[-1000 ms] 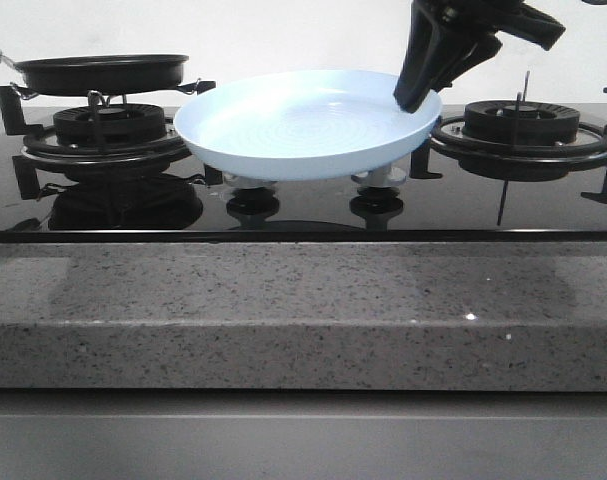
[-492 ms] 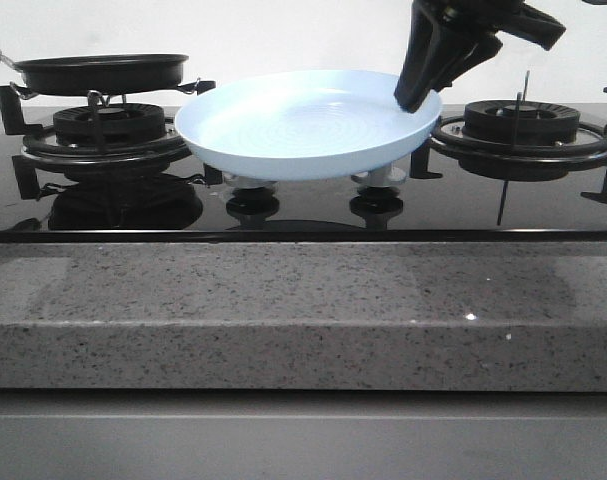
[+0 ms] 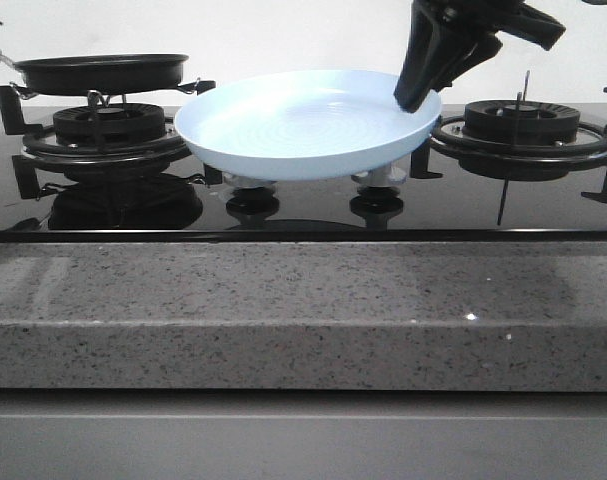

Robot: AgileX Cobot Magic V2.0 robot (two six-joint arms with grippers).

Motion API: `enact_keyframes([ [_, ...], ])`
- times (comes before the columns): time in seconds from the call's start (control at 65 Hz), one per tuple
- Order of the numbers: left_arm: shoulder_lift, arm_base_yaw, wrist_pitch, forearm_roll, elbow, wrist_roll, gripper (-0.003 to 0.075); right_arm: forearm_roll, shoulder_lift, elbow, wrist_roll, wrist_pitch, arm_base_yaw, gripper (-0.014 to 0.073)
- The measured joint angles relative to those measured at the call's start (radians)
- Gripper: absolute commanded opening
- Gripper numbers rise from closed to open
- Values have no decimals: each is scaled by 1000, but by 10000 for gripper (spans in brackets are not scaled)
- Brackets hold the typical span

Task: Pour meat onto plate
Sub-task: 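Grasp the pale green pan handle with the left gripper and lift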

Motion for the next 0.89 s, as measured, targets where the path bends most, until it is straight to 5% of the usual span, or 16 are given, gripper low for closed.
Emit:
enact_keyframes([
  [0.569,0,0,6,-51,-9,-2,-20,0,0,0,0,0,0,-61],
  [0.892,0,0,90,-163,-9,91,-20,0,0,0,-1,0,0,-61],
])
